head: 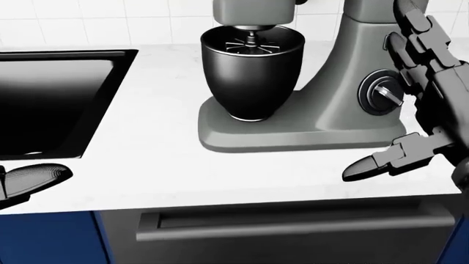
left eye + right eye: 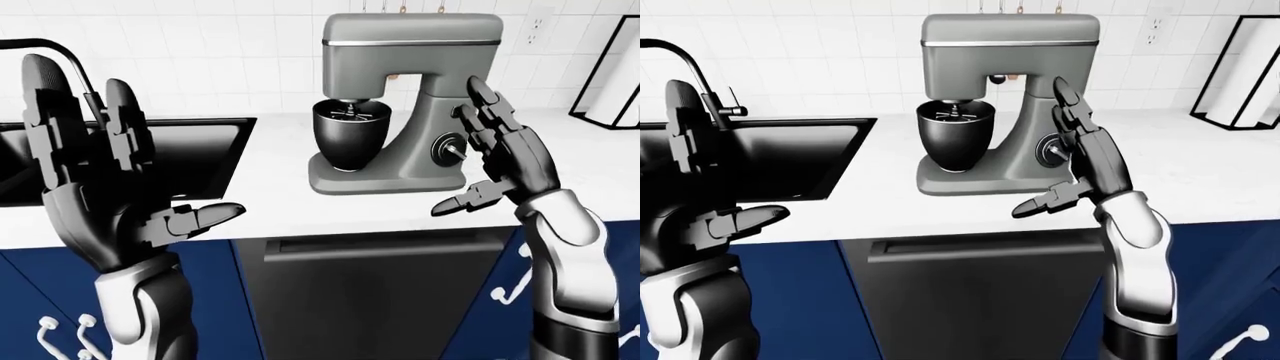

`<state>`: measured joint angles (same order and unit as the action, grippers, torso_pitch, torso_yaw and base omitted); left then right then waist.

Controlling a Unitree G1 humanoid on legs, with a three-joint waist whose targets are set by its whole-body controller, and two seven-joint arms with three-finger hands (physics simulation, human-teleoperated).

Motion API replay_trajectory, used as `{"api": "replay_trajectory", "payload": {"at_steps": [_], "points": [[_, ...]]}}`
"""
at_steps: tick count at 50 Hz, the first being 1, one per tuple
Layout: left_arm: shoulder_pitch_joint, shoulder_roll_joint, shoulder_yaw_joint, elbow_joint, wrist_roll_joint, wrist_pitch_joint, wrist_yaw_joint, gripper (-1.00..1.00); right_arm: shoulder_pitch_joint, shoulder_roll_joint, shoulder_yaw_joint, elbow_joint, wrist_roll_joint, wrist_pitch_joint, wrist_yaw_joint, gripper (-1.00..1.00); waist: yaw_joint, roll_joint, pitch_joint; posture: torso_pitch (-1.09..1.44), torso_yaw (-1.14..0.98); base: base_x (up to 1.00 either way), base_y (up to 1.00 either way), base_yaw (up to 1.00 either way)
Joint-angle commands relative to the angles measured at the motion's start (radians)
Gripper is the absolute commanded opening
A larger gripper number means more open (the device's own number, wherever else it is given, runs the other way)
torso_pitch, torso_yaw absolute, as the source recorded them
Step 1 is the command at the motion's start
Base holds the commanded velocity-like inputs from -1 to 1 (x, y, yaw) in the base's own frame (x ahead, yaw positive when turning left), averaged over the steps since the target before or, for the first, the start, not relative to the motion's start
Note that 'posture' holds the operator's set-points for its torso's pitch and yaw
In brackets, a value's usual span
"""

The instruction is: Open the stand mixer head.

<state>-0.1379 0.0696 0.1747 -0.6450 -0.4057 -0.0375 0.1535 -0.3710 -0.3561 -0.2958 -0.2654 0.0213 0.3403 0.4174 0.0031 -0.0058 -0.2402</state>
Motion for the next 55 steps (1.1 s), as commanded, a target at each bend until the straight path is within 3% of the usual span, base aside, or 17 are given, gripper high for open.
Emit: {"api": "replay_trajectory", "payload": {"at_steps": [1, 55], "points": [[-0.022, 0.006, 0.001, -0.023, 0.002, -0.015, -0.006, 0.98, -0.038, -0.013, -0.005, -0.013, 0.002, -0.039, -0.009, 1.00, 0.000, -0.002, -0.007, -0.30, 0.00, 0.00, 0.00, 0.00], [-0.035, 0.013, 0.007, -0.016, 0.001, -0.013, 0.000, 0.98, -0.085, -0.035, 0.007, 0.165, -0.013, -0.153, -0.020, 1.00, 0.001, -0.003, -0.007, -0.30, 0.00, 0.00, 0.00, 0.00]]}}
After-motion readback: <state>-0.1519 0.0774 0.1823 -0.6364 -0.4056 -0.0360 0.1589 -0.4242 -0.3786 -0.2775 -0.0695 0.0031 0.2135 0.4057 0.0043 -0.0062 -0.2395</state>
